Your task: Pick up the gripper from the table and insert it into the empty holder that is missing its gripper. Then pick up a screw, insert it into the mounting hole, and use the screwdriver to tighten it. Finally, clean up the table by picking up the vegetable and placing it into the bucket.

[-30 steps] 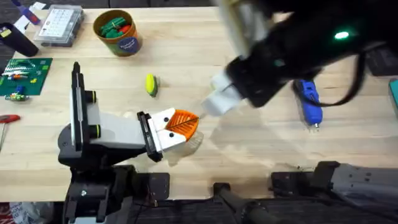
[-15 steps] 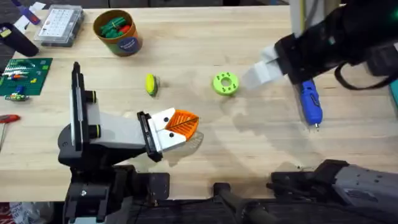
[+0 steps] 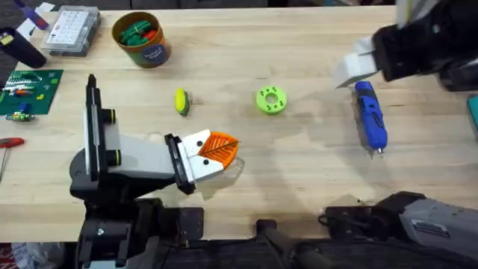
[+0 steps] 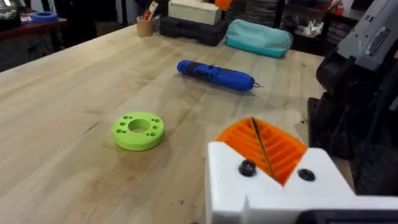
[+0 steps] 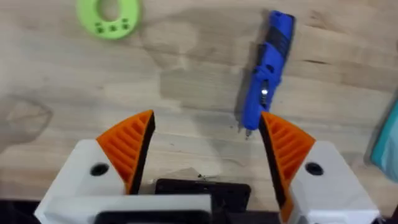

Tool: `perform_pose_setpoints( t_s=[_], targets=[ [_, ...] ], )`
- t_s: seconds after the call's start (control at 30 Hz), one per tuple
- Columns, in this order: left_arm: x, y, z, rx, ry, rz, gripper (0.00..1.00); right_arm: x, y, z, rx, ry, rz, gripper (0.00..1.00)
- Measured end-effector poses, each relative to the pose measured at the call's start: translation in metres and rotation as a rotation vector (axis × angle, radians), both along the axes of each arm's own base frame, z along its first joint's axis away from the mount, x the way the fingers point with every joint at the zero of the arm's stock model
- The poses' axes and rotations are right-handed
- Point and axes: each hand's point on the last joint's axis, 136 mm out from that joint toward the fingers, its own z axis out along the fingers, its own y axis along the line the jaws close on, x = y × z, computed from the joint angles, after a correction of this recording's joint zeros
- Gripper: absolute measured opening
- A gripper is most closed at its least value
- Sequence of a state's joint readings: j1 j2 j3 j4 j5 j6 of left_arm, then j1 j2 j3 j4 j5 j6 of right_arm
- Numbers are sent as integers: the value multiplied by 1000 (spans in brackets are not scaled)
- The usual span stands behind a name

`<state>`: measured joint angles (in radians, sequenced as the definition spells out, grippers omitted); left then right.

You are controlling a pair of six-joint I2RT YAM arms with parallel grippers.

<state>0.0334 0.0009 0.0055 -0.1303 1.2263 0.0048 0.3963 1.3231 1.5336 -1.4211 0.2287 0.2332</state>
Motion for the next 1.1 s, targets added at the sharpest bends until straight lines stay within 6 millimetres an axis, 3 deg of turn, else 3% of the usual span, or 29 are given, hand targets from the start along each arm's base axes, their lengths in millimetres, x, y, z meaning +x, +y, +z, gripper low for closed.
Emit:
perform_pose_setpoints(
  t_s=[0.2,0.4,0.67,1.1],
  targets=[
    [0,0,0,0,0,0,4,7,-61,-35,-51,54,-210,996],
    [0,0,0,0,0,0,4,18,-99,-56,-43,46,-296,996],
    [0,0,0,0,-1,0,4,27,-120,-73,55,87,-272,996],
    [0,0,0,0,0,0,4,48,-112,-148,202,314,-180,941]
  ],
)
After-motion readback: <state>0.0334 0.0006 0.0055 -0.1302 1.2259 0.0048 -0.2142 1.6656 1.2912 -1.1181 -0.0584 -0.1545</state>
